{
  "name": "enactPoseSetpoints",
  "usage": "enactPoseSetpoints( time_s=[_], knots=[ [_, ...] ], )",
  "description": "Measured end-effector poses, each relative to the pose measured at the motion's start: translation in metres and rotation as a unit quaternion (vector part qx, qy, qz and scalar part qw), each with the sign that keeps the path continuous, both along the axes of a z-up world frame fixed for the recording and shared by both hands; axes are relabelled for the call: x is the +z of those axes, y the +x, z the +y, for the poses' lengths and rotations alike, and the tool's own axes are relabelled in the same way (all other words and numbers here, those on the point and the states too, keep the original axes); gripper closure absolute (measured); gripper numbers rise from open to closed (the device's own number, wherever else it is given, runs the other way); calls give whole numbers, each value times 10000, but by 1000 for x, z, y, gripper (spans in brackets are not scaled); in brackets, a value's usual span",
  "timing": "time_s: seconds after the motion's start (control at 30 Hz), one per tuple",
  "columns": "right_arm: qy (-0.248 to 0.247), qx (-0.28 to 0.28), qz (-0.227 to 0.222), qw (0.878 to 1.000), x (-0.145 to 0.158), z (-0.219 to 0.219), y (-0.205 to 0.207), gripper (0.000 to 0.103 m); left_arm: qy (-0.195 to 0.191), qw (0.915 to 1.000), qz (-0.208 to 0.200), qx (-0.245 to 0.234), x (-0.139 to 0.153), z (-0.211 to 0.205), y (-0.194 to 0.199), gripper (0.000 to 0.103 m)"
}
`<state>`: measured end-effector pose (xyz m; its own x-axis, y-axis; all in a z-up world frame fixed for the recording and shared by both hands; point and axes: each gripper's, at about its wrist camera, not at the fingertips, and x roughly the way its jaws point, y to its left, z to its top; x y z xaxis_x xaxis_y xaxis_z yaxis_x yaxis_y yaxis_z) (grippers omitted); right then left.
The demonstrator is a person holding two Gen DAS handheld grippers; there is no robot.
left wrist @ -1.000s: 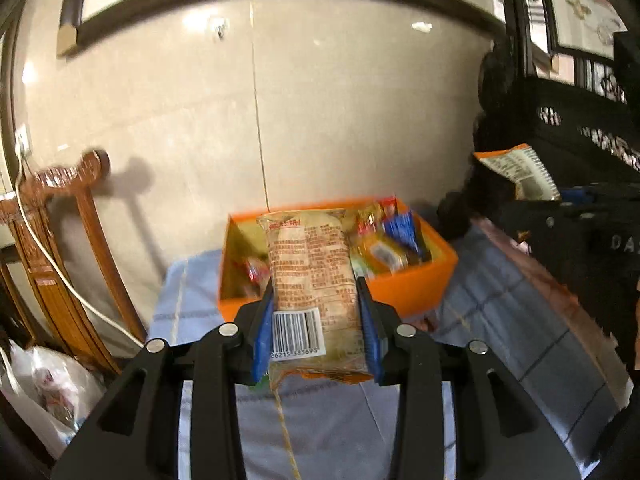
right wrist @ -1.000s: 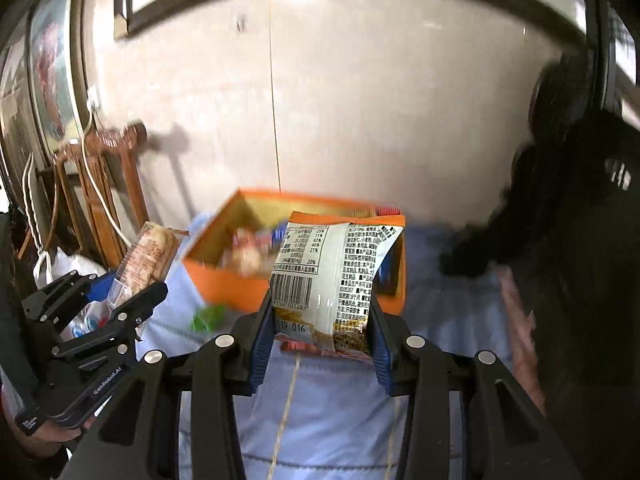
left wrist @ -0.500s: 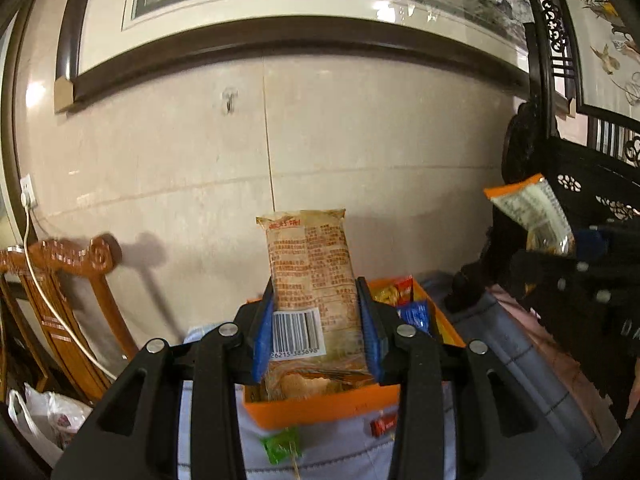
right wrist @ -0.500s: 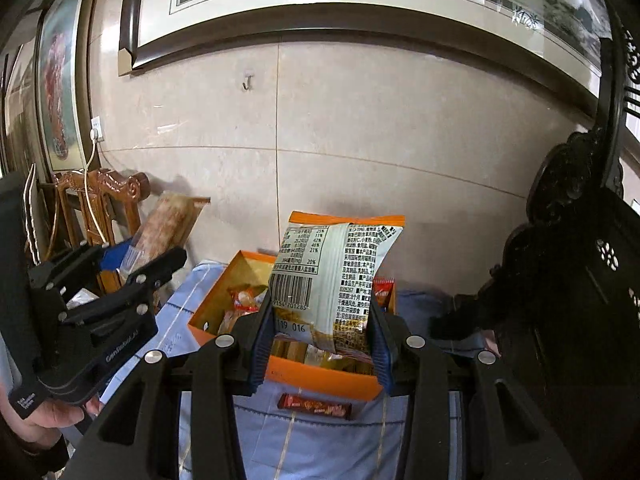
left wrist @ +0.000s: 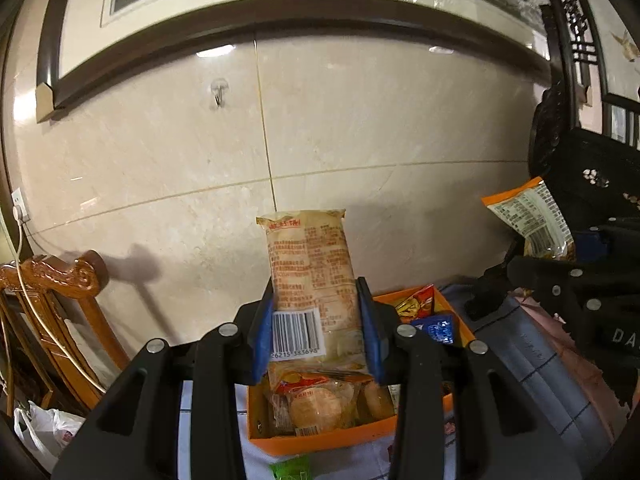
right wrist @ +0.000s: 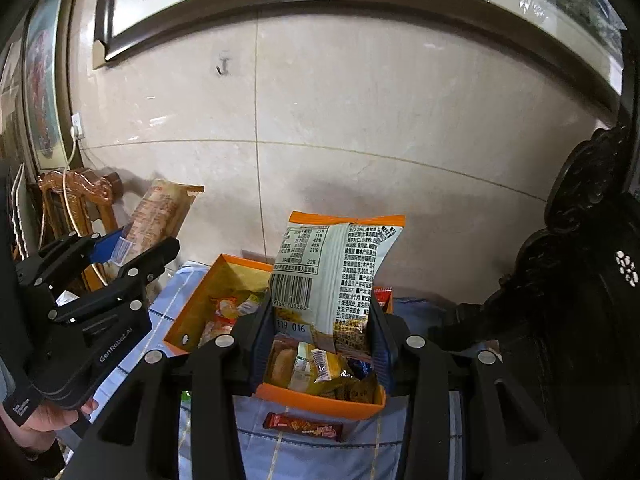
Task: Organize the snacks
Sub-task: 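Carry both packs over the orange box and open both tools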
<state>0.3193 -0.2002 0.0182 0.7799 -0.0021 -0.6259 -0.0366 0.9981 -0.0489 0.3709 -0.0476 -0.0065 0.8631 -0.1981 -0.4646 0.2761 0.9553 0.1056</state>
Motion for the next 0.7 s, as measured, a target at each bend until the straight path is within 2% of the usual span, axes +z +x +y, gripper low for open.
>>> enactPoseSetpoints(
  time_s=[0.17,0.23,0.27,0.3,0.33,0.5,0.7],
  knots=[
    [6,-7,168,9999,-18,-3,28,60,95,9998,160,13,-20,-6,26,66],
    [22,73,366,9993,-30,-4,43,59,131,9994,304,41,-32,-9,38,41],
    [-16,79,427,9991,-35,-4,48,54,135,9993,328,91,-36,-9,41,14],
    [-73,56,456,9989,-40,-5,52,48,130,9992,323,171,-41,-7,44,7],
    [-100,21,483,9988,-46,-6,56,40,135,9991,321,239,-45,-6,46,7],
    [20,-120,640,9979,-67,-20,62,40,114,9982,494,329,-66,1,53,7],
    [118,-271,775,9966,-84,-26,48,40,96,9975,593,376,-82,10,40,7]
  ],
)
